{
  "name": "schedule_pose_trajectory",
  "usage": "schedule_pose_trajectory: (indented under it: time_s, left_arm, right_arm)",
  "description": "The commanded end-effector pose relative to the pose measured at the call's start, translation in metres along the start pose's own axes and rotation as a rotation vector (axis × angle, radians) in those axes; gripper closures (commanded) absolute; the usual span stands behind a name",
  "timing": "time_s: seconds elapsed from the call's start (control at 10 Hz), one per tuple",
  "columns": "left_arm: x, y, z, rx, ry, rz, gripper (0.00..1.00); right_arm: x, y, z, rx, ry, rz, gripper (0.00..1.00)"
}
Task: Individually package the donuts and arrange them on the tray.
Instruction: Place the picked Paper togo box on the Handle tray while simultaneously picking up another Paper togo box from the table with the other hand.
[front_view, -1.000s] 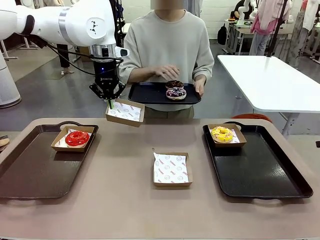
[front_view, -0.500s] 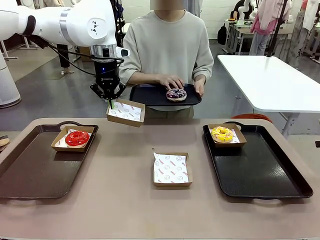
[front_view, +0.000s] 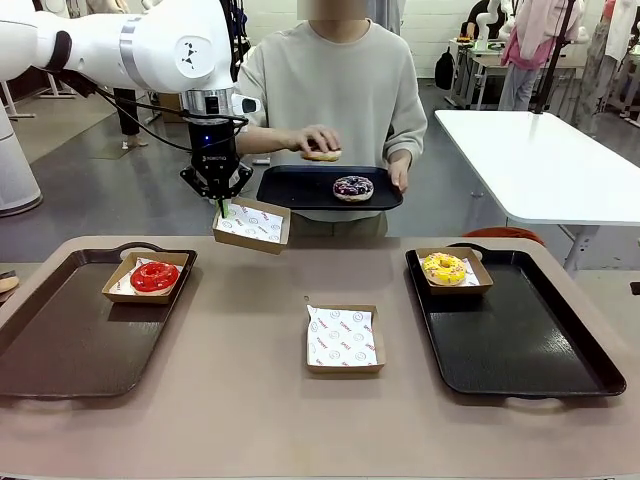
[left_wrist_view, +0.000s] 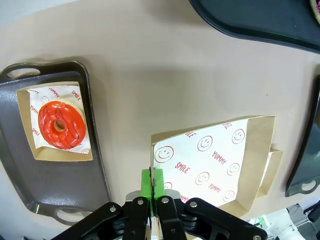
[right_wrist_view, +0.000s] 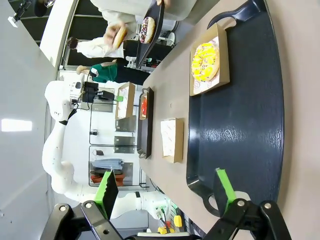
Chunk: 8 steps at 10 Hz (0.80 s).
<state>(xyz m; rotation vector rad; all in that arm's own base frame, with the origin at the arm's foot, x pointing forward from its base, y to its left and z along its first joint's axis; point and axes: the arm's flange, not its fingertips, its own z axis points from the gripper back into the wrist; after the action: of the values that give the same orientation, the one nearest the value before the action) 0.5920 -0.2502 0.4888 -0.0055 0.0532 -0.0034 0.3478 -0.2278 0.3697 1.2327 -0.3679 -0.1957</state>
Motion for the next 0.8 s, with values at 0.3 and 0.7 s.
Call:
schedule_pose_trajectory:
  time_s: [0.3, 0.7]
  left_arm:
    - [-0.0025, 0.0020, 0.0011, 0.001, -0.002, 0.001, 1.00]
    - [-0.0025, 0.0020, 0.0011, 0.001, -0.002, 0.001, 1.00]
  right_arm:
    - [-0.0019, 0.0001, 0.0004, 0.004, -0.006, -0.010, 0.00]
    - [-0.0019, 0.0001, 0.0004, 0.004, -0.006, -0.010, 0.00]
